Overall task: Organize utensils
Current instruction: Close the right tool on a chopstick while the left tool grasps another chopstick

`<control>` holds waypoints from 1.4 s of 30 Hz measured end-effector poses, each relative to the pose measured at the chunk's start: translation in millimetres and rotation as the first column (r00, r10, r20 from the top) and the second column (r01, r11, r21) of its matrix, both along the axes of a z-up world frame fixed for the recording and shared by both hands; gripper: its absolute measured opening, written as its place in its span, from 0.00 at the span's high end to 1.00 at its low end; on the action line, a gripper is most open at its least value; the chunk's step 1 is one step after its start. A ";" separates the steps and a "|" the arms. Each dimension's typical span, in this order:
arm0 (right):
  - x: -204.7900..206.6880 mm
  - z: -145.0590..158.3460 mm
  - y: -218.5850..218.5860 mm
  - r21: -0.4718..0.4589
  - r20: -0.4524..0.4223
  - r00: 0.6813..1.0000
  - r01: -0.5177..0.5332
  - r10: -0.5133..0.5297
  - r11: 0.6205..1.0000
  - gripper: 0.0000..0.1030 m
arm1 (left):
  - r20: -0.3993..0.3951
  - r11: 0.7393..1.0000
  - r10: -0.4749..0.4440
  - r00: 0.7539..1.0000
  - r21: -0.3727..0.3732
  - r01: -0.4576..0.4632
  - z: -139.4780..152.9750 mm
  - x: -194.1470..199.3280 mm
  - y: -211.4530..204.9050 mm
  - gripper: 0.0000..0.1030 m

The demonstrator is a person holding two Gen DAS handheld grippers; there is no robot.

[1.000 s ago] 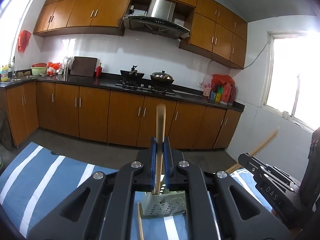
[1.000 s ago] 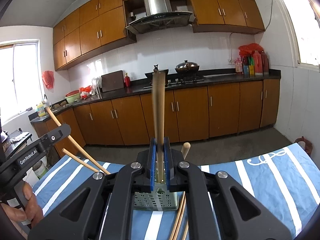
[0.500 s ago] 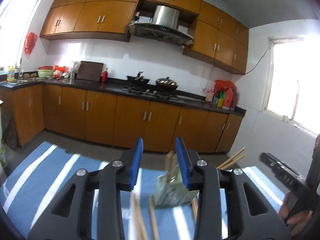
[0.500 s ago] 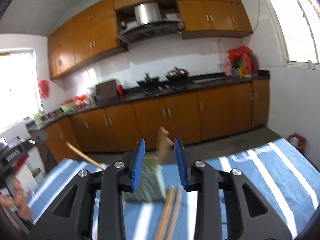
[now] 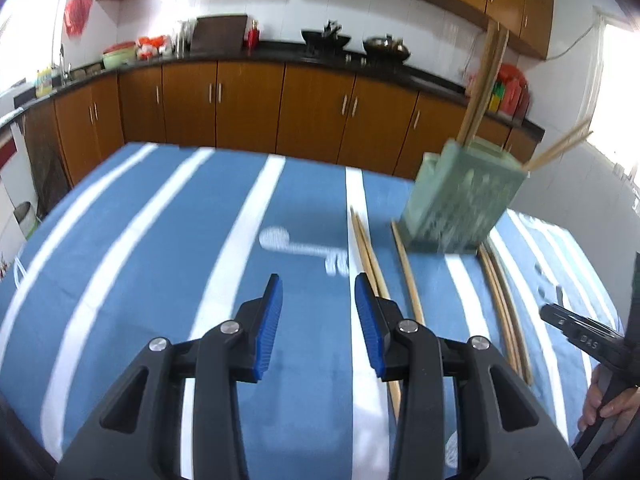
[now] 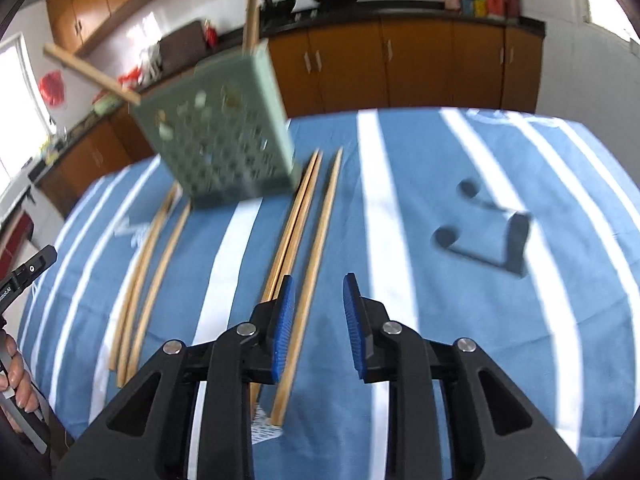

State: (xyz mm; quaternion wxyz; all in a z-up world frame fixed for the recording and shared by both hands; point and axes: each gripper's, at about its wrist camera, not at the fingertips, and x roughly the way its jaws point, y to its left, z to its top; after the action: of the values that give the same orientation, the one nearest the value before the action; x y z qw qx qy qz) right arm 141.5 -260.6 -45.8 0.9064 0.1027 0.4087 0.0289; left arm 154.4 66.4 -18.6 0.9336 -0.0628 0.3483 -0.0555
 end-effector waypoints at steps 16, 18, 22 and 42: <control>7.6 -22.2 -5.2 -0.096 -0.046 0.995 0.082 -0.087 0.992 0.92 | -0.105 0.995 -0.102 0.989 -0.024 0.100 -31.7 7.1 -39.3 0.64; 6.5 -22.2 -14.3 -0.086 -0.046 0.991 0.121 -0.125 0.989 0.92 | -0.119 0.993 -0.117 0.986 -0.016 0.116 -36.2 8.9 -45.4 0.67; 5.6 -22.7 -19.5 -0.084 -0.047 0.991 0.119 -0.124 0.989 0.92 | -0.158 0.989 -0.138 0.978 0.020 0.143 -47.1 16.1 -58.7 0.75; 11.8 -22.1 -10.4 -0.094 -0.034 0.996 0.076 -0.079 0.993 0.92 | -0.190 0.992 -0.018 0.982 0.120 0.041 -61.0 47.2 -49.9 0.92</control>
State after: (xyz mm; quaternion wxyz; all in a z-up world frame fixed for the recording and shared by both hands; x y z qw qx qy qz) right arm 153.3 -271.0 -67.9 0.9029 0.0769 0.4222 -0.0272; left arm 201.6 16.5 -79.6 0.8977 -0.0046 0.4387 -0.0414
